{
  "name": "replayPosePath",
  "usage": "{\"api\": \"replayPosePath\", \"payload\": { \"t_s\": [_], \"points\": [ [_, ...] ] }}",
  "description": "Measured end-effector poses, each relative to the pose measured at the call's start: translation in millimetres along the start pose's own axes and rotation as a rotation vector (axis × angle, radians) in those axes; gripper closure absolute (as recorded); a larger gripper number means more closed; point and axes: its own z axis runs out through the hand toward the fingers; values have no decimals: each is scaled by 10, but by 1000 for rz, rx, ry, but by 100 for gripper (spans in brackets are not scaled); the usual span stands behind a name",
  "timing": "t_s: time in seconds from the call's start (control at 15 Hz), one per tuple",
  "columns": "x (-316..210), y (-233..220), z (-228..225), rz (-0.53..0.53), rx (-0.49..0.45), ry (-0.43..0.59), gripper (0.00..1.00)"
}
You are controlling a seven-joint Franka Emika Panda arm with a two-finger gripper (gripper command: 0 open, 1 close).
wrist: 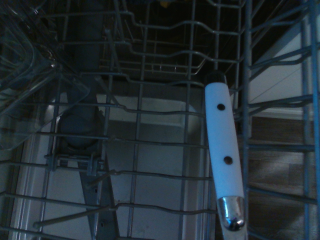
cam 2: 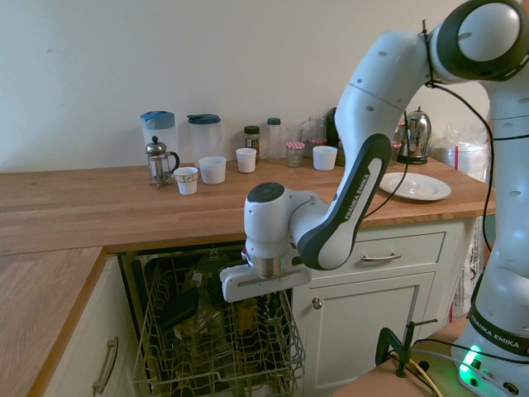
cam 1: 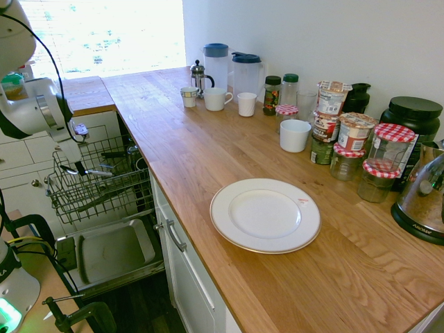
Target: Put the spoon in the dishwasher
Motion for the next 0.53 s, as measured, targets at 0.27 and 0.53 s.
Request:
{"api": "replayPosePath", "payload": {
  "t_s": [0.27, 0.53],
  "points": [
    [-42, -173, 468, 18, -38, -26, 100],
    [-129, -206, 752, 26, -49, -26, 0]
  ]
}}
